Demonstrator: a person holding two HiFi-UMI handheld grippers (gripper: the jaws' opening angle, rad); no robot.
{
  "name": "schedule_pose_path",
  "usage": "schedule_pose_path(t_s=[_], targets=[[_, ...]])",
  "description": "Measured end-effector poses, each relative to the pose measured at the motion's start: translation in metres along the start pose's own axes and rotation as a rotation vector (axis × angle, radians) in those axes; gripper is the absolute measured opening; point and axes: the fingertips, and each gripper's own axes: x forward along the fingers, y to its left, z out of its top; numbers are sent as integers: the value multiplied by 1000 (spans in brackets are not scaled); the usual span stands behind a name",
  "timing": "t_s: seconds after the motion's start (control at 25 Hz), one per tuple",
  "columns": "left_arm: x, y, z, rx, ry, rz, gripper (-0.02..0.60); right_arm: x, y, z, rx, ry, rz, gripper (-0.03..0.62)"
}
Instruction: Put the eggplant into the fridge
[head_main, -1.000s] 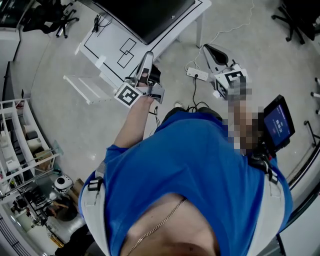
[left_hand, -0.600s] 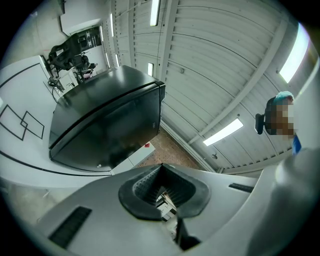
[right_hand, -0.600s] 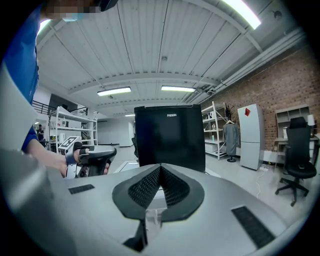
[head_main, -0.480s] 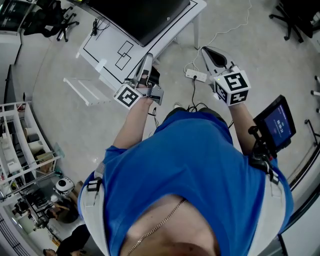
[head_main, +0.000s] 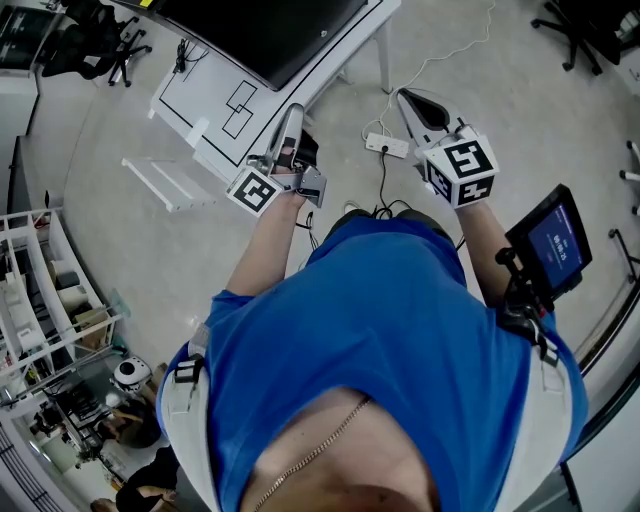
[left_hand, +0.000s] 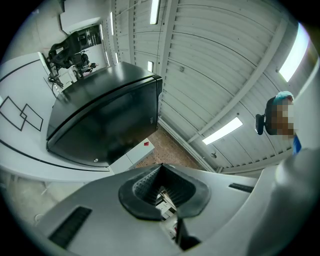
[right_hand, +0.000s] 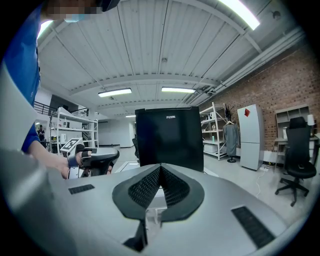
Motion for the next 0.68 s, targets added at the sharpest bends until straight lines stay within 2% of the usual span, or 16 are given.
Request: schedule_pose_path(t_s=[0.16, 0.32, 0.52, 0.68], targets=[[2, 0, -13, -1, -2, -6, 8, -5, -6, -10, 1, -6, 1, 3], [2, -10, 2, -15, -6, -2, 8, -4, 3, 9, -3, 1, 5, 3], [14, -50, -39, 0, -9, -10, 8, -54, -20, 8, -12, -13, 15, 3], [13, -53, -53, -15, -16, 4, 8, -62, -25, 3, -14, -18, 22, 3]])
